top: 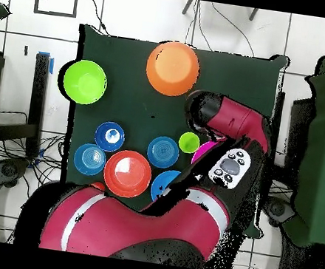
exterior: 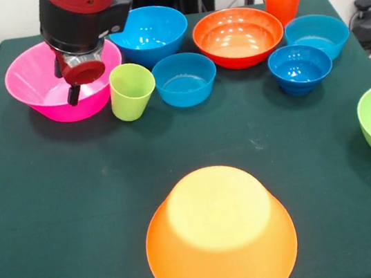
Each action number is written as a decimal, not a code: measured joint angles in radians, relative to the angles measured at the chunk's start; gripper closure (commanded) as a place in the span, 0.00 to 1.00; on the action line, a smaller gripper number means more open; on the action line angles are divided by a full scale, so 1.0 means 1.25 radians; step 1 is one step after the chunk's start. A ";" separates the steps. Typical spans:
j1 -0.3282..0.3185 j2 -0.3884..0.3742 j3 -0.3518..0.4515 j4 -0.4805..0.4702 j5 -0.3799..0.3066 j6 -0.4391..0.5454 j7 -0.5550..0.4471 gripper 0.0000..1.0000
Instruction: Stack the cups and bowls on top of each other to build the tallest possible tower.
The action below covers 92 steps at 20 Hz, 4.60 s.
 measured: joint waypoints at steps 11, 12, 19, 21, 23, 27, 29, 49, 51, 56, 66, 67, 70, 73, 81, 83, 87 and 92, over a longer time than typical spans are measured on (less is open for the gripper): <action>-0.014 0.047 0.000 0.000 0.002 -0.002 0.000 0.00; -0.015 0.050 0.000 0.000 0.002 -0.003 0.000 0.00; -0.025 0.074 0.000 0.000 0.002 -0.035 0.000 0.00; -0.031 0.078 0.000 0.000 0.002 -0.048 0.000 0.00; -0.036 0.078 0.001 0.000 0.002 -0.053 0.000 0.00; -0.048 0.077 0.008 0.000 0.001 -0.065 0.000 1.00; -0.050 0.076 0.009 0.000 0.002 -0.068 0.000 1.00; -0.046 -0.019 0.036 0.027 -0.003 -0.015 0.000 1.00; -0.043 -0.032 0.039 0.031 -0.006 -0.004 0.000 1.00; -0.033 -0.095 0.062 0.048 -0.021 0.031 0.000 1.00; -0.032 -0.163 0.114 0.053 -0.055 0.054 -0.017 1.00; -0.032 -0.165 0.116 0.053 -0.056 0.055 -0.017 1.00; -0.033 -0.180 0.140 0.055 -0.063 0.067 -0.019 1.00; -0.035 -0.188 0.157 0.055 -0.070 0.077 -0.019 1.00; -0.038 -0.198 0.198 0.056 -0.095 0.092 -0.019 1.00; -0.040 -0.202 0.210 0.056 -0.105 0.097 -0.019 1.00; -0.043 -0.209 0.231 0.056 -0.121 0.100 -0.020 1.00; -0.061 -0.228 0.286 0.056 -0.195 0.100 -0.085 1.00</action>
